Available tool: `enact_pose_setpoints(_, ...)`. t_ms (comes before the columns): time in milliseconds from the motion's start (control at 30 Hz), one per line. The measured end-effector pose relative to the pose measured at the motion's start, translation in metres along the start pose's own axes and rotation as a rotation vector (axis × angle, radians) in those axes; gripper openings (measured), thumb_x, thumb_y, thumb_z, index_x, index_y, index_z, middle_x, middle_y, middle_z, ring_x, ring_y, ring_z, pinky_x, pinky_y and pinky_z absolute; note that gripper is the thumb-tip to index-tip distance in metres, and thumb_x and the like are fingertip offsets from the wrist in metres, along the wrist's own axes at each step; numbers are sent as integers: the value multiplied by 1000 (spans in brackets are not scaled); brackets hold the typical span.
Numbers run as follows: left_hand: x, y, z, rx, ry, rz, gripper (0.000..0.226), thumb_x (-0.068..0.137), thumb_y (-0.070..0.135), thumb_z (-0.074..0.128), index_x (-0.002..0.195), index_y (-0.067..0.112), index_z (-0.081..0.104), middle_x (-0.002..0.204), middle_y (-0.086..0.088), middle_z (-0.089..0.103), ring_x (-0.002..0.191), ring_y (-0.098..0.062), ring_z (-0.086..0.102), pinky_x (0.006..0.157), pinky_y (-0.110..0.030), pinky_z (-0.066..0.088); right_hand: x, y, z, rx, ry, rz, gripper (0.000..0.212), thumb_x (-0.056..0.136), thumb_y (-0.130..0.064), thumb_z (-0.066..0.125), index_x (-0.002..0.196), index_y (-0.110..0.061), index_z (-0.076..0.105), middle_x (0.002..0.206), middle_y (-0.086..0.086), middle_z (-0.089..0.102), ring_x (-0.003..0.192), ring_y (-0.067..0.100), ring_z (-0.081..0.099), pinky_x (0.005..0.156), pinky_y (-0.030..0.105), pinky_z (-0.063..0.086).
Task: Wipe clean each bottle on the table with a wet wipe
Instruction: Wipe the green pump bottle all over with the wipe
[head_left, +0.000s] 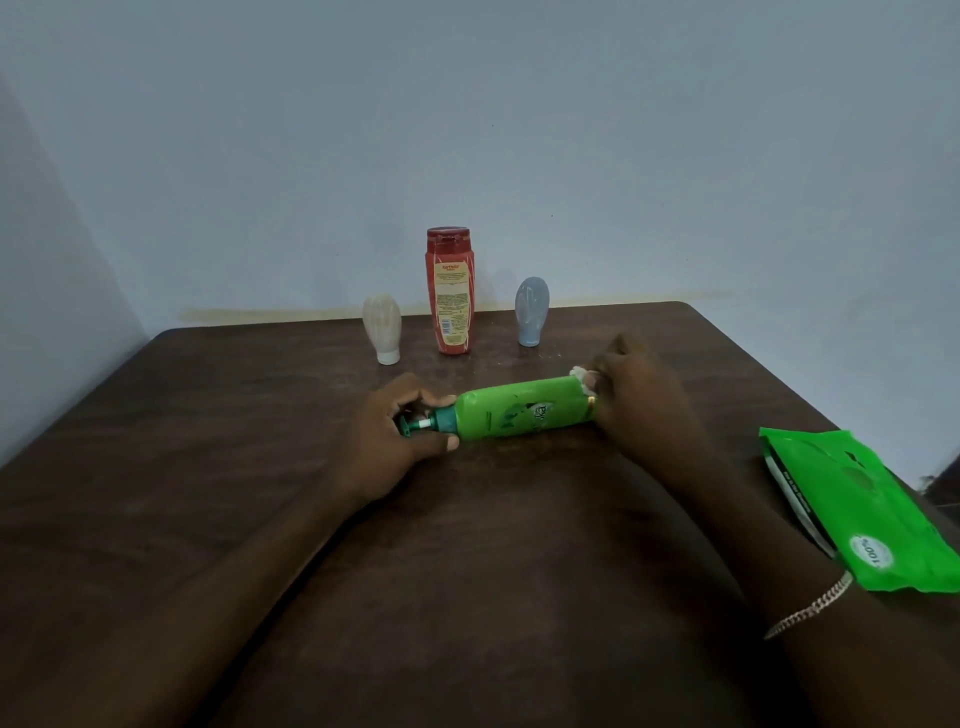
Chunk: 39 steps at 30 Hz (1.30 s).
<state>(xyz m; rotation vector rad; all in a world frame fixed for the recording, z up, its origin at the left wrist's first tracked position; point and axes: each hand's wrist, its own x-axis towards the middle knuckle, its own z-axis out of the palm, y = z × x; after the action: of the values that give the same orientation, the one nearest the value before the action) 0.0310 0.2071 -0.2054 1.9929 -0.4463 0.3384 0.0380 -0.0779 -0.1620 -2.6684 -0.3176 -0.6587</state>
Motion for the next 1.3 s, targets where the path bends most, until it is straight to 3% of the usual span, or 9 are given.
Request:
enact_pose_setpoints(200, -4, 6, 3, 95, 3, 88, 45, 71, 6, 89, 95, 33, 63, 100, 5, 63, 88, -8, 62, 70, -13, 48, -19, -65, 8, 73, -92, -216, 32, 79, -2, 68, 111, -5, 66, 114, 8, 52, 85, 11, 45, 74, 26, 41)
enact_pose_setpoints(300, -5, 7, 2, 128, -10, 88, 44, 74, 8, 86, 95, 37, 60, 102, 10, 63, 87, -10, 62, 69, -17, 51, -24, -82, 16, 56, -117, -307, 43, 82, -9, 69, 124, -14, 62, 125, 7, 50, 105, 17, 51, 87, 30, 49)
enact_pose_setpoints(367, -6, 7, 3, 132, -17, 90, 43, 75, 9, 86, 96, 37, 60, 103, 11, 63, 87, -11, 62, 69, -21, 53, -24, -82, 16, 66, -112, -326, 39, 83, -10, 67, 122, -15, 63, 123, 8, 51, 103, 18, 52, 82, 30, 47)
enact_pose_setpoints(567, -2, 1, 3, 115, 6, 96, 42, 72, 11, 89, 99, 32, 64, 105, 12, 66, 93, -5, 65, 75, -18, 52, -10, -32, 2, 114, -28, -129, 15, 80, -11, 64, 92, -13, 72, 89, 0, 49, 71, 18, 53, 58, 27, 40)
enact_pose_setpoints(667, -1, 0, 2, 135, 25, 77, 42, 73, 13, 88, 99, 35, 63, 107, 16, 66, 98, -1, 63, 78, -18, 51, -4, 5, -3, 67, 32, 30, 22, 80, -19, 61, 96, -21, 76, 87, 5, 53, 73, 24, 55, 62, 37, 50)
enact_pose_setpoints(833, 1, -2, 2, 147, -3, 41, 38, 76, 19, 88, 104, 32, 65, 112, 15, 66, 104, -1, 62, 86, -31, 55, 1, 31, -4, 90, 117, 183, 18, 83, -20, 66, 96, -23, 78, 81, -1, 56, 72, 20, 55, 56, 24, 35)
enact_pose_setpoints(967, 1, 2, 0, 90, -47, -37, 42, 74, 30, 89, 109, 36, 67, 117, 16, 68, 108, -2, 64, 91, -34, 56, 1, 31, -4, 138, 125, 187, 16, 84, -18, 69, 97, -18, 78, 76, 2, 71, 68, 15, 59, 51, 16, 32)
enact_pose_setpoints(1133, 3, 2, 3, -87, -14, -176, 45, 73, 53, 84, 111, 31, 74, 104, 7, 77, 97, -13, 73, 92, -48, 58, 1, 33, -5, 131, 136, 172, 12, 84, -20, 71, 91, -15, 78, 66, -3, 59, 62, 14, 52, 50, 11, 27)
enact_pose_setpoints(1300, 5, 5, 2, -140, -33, -239, 36, 71, 43, 82, 102, 24, 79, 94, 2, 79, 92, -18, 75, 94, -51, 57, 1, 36, -5, 151, 169, 199, 14, 84, -25, 72, 90, -14, 79, 61, -5, 56, 60, 13, 55, 49, 15, 31)
